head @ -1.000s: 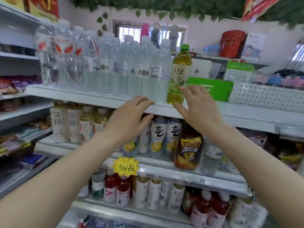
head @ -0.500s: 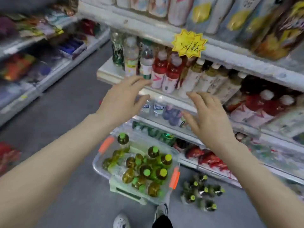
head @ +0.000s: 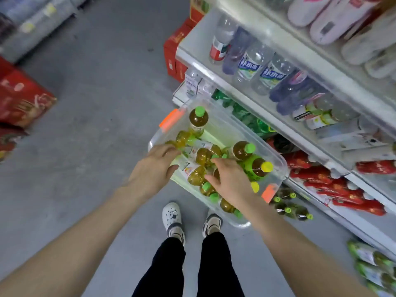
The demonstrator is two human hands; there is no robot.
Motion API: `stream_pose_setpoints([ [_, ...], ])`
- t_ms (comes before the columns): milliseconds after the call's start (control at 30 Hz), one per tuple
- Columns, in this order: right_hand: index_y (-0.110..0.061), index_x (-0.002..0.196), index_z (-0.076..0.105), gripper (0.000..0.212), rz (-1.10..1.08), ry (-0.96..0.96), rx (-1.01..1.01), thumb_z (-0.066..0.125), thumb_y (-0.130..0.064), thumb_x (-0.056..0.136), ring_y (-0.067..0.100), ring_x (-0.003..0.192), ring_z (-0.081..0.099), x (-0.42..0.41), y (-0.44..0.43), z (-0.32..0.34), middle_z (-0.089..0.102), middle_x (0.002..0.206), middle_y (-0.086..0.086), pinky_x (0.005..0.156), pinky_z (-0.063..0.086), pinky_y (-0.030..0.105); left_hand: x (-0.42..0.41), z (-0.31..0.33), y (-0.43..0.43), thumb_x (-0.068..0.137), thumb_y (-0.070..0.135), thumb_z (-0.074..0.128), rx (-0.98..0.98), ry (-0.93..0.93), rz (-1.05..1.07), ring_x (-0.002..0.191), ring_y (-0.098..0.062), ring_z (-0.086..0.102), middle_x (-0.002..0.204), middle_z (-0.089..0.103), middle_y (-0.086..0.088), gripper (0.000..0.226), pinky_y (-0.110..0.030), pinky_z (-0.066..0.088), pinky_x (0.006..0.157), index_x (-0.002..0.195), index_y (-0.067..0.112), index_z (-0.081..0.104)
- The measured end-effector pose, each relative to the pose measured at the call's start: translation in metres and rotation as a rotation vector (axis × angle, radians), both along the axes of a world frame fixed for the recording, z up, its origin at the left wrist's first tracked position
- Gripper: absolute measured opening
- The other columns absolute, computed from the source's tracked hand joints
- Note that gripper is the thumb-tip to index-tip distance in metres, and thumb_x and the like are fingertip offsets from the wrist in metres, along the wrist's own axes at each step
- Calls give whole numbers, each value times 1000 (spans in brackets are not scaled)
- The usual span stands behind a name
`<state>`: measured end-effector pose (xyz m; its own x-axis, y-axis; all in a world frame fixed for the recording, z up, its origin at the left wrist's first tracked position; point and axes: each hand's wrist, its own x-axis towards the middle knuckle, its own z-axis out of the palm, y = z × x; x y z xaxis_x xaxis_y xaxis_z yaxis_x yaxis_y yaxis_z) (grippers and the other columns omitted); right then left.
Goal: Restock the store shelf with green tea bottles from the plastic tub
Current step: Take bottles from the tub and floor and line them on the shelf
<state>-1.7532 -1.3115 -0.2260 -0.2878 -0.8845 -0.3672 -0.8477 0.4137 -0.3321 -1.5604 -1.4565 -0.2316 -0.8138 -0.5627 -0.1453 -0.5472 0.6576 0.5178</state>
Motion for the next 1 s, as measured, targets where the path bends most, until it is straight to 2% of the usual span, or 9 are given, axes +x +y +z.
stream_pose_setpoints([
  [133, -12, 136, 44, 65, 65, 63, 227, 49, -60, 93, 31, 117, 54, 26, -22, -49, 64, 121, 11, 96, 43, 41, 19, -35, 9, 84, 16, 74, 55, -116, 35, 122, -37, 53, 133, 56, -11, 43, -51, 54, 88, 126, 13, 63],
  [267, -8, 133, 42, 69, 25, 111, 306, 49, -63, 92, 33, 114, 54, 37, -32, -71, 63, 117, 16, 98, 39, 41, 28, -53, 7, 79, 14, 78, 2, -118, 7, 117, -40, 57, 130, 57, -16, 44, -50, 52, 91, 120, 7, 65],
  [467, -22, 140, 38, 68, -207, -225, 236, 69, -48, 85, 30, 114, 55, 20, -42, -41, 51, 126, 9, 96, 49, 39, 25, -45, 4, 80, 14, 77, -13, -74, 36, 110, -37, 61, 121, 62, -15, 46, -44, 52, 89, 123, 5, 63],
  [567, -32, 137, 42, 66, -138, -234, 212, 73, -48, 82, 25, 113, 56, -1, -50, 1, 44, 129, 5, 92, 45, 31, 13, -34, -3, 81, 19, 77, 8, -57, 47, 118, -37, 56, 130, 57, -13, 61, -43, 49, 96, 137, 10, 53],
  [633, -35, 132, 50, 65, -124, -264, 173, 78, -50, 75, 21, 108, 57, -20, -52, 32, 49, 120, 1, 94, 45, 31, 2, -24, -6, 76, 28, 81, 24, -50, -1, 127, -37, 49, 138, 52, -13, 77, -45, 43, 103, 143, 11, 46],
  [767, -32, 118, 65, 62, -294, -663, 106, 91, -38, 61, 19, 88, 71, -42, -61, 77, 60, 113, 0, 74, 60, 36, -24, -9, -8, 71, 48, 80, 112, -12, -55, 138, -28, 37, 147, 46, -7, 93, -43, 28, 115, 148, 16, 38],
  [833, -24, 115, 68, 58, -348, -870, 95, 88, -29, 61, 21, 86, 74, -49, -67, 88, 64, 117, 4, 69, 61, 34, -34, 2, -10, 71, 47, 77, 81, 63, 4, 125, -27, 52, 134, 58, -4, 80, -40, 38, 106, 139, 19, 48],
  [933, -22, 117, 64, 42, -548, -1145, 5, 66, -46, 83, 28, 96, 72, -63, -73, 80, 68, 116, 13, 80, 60, 36, -34, 21, -14, 73, 43, 76, 31, 11, 180, 99, -26, 64, 111, 67, -2, 64, -33, 49, 78, 129, 21, 52],
  [1000, -23, 121, 60, 46, -702, -1121, -11, 48, -57, 92, 27, 103, 69, -69, -74, 54, 69, 112, 16, 87, 57, 38, -26, 26, -16, 77, 46, 73, 95, -94, 362, 91, -31, 64, 100, 68, -6, 64, -35, 47, 72, 129, 19, 49],
])
